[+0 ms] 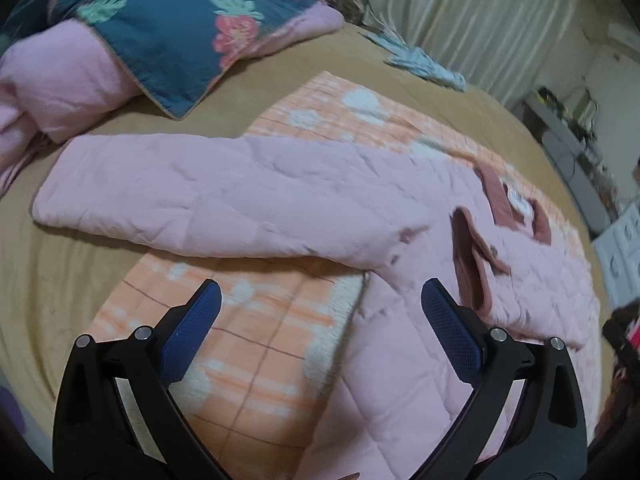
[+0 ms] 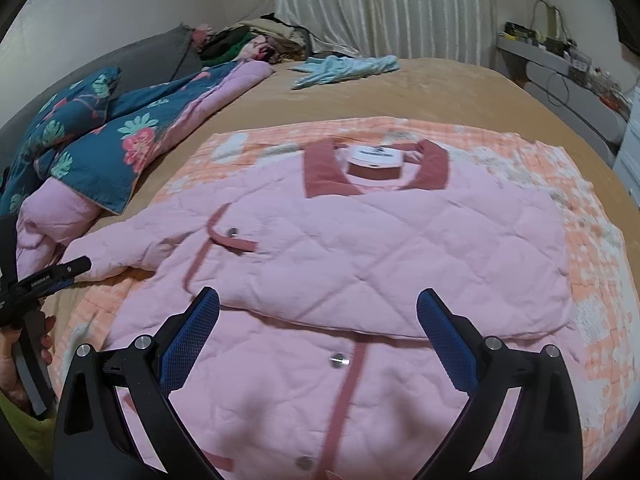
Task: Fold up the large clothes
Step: 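Grasp the other sleeve cuff with the left tool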
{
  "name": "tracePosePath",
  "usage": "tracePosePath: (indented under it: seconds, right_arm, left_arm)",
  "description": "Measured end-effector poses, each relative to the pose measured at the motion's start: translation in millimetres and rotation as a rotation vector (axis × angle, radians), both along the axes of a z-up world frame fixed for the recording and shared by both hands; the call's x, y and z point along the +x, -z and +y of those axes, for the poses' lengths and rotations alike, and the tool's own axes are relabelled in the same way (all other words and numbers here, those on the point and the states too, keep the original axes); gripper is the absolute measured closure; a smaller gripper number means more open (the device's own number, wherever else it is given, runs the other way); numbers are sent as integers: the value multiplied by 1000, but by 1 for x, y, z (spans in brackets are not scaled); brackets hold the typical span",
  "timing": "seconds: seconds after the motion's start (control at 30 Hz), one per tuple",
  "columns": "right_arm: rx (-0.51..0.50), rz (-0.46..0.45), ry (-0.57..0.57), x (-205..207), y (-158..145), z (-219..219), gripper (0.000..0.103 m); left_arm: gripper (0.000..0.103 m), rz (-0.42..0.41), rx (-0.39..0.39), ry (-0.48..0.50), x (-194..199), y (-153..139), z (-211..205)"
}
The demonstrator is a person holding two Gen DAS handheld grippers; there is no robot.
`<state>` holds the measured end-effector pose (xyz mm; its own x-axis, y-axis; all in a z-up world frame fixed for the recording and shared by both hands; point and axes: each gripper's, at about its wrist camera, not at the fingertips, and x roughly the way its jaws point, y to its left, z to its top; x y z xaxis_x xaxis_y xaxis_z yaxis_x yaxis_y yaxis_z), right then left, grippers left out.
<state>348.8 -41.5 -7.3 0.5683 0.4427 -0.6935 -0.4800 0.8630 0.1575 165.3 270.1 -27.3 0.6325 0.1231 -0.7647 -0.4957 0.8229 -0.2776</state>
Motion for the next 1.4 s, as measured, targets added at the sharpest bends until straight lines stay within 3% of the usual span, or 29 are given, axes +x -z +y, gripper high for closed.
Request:
tracePosePath:
  seconds: [0.4,0.8,1.03,1.4]
  right_arm:
    - [-34,-28,-112,-20,-15,77,4]
    - [-23,-42,-235,-35,-24,162,4]
    - [-48,-28,-296,-38,-13,207,4]
    - [-85,-1,-343,-31,15,250,4]
  left_arm:
    - [9,-38,-66,-134,-25,4,52]
    - [9,-4,-82,-231,-33,24,85]
    - [9,17,-125,-316,-37,42,113]
    - [9,-5,-121,-427,-37,55,144]
